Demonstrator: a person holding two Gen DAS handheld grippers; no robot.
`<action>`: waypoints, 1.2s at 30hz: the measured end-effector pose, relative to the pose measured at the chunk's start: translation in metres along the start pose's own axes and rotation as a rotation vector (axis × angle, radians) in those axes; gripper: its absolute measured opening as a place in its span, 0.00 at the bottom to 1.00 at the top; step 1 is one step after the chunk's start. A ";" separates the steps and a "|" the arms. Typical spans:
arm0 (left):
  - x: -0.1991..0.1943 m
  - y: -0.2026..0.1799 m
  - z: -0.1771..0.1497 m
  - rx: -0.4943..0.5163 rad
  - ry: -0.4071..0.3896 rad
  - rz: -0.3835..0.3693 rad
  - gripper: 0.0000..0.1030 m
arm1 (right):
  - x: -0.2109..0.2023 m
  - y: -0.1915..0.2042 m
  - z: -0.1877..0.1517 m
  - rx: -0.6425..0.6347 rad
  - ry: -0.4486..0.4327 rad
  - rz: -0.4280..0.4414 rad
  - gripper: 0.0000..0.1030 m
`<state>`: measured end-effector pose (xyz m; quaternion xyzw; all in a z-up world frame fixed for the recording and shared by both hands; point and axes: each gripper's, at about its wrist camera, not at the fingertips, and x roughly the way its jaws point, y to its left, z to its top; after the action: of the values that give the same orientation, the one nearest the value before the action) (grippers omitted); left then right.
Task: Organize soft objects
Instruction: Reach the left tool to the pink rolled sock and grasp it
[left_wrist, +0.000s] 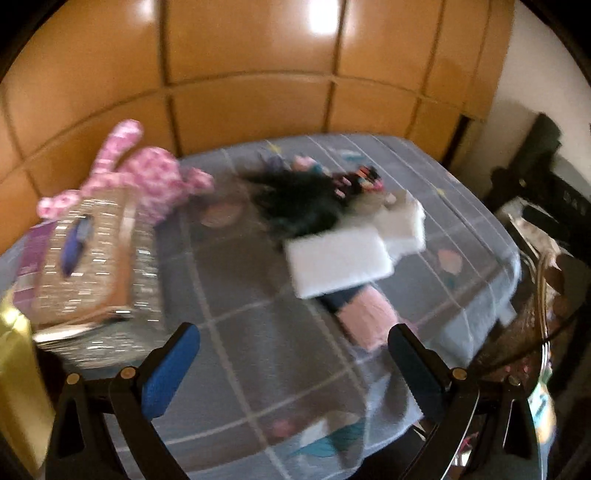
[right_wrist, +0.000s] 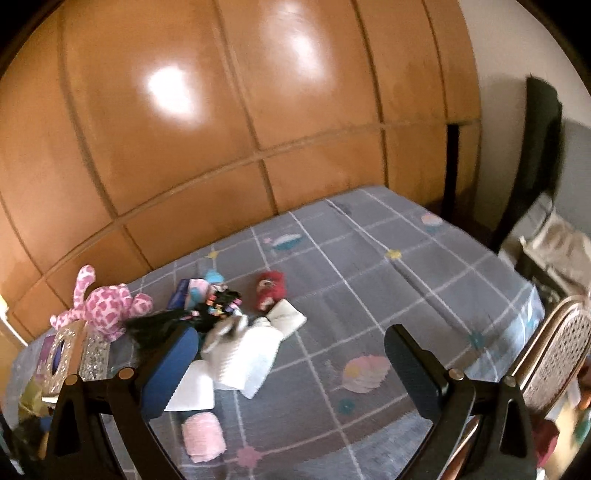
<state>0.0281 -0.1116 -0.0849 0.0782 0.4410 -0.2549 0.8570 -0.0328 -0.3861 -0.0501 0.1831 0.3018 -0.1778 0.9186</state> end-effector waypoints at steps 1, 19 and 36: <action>0.008 -0.006 0.000 0.016 0.017 -0.022 0.99 | 0.004 -0.005 -0.002 0.011 0.012 -0.001 1.00; 0.113 -0.071 -0.003 0.117 0.187 -0.053 0.56 | 0.041 -0.022 -0.019 0.004 0.090 0.009 1.00; 0.061 -0.021 -0.034 0.126 0.076 -0.169 0.32 | 0.052 0.031 -0.041 -0.162 0.151 0.079 0.88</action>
<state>0.0226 -0.1395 -0.1521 0.1039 0.4612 -0.3504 0.8085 0.0004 -0.3521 -0.1059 0.1330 0.3761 -0.1022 0.9112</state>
